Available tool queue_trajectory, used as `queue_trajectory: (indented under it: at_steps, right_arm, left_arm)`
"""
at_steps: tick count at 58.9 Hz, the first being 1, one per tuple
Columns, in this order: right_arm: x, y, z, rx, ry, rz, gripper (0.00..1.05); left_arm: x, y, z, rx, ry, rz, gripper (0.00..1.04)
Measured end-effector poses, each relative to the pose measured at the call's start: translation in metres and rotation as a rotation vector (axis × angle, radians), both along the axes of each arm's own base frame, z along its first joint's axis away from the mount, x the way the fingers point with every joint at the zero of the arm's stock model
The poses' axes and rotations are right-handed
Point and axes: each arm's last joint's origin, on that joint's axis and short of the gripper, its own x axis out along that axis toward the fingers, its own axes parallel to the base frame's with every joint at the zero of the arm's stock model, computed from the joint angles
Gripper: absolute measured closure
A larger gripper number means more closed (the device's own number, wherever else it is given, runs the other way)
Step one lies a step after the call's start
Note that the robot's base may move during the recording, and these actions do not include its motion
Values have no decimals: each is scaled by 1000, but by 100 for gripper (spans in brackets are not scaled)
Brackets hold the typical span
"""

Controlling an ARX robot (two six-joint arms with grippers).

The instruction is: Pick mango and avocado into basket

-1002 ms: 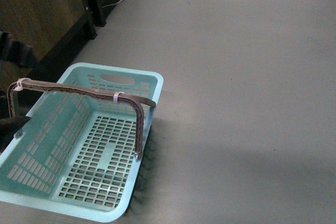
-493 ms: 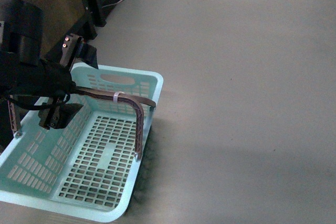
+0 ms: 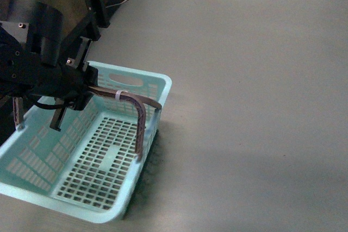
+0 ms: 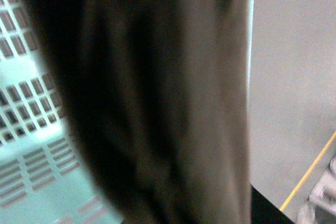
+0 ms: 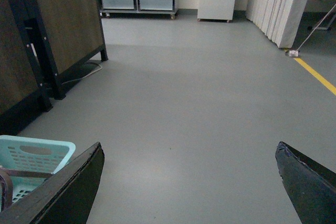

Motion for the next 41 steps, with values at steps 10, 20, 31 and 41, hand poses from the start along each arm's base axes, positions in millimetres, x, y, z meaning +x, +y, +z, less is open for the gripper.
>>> queue_trajectory:
  at_steps: [10,20,31,41]
  right_arm:
    - [0,0,0,0,0,0,8]
    - [0,0,0,0,0,0,8]
    - [0,0,0,0,0,0,8]
    - [0,0,0,0,0,0,8]
  left_arm:
    - [-23,4,32,-42,-32,13,99]
    - [-62,13,99,-114,-155,74,99]
    - [-113,24,184,-195,-329,122,99]
    - [-150,28,227,-246,-412,131,100]
